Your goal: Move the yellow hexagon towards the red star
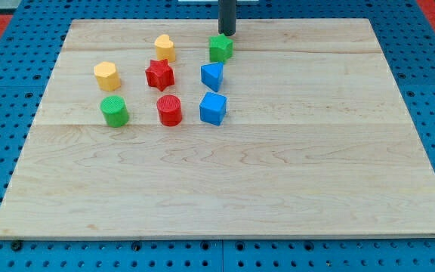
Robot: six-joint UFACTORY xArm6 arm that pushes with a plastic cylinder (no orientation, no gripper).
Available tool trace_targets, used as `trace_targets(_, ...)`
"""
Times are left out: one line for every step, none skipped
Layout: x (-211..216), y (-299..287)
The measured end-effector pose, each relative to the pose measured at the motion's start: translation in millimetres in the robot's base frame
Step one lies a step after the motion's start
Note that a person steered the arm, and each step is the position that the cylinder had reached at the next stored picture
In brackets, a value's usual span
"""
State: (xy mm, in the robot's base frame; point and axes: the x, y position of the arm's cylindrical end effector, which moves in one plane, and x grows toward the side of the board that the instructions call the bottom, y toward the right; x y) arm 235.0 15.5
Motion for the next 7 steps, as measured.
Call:
trace_targets(11, -2)
trace_targets(4, -14)
trace_targets(-38, -57)
trace_targets(-6, -145)
trace_targets(96, -202)
trace_targets(131, -290)
trace_targets(138, -319)
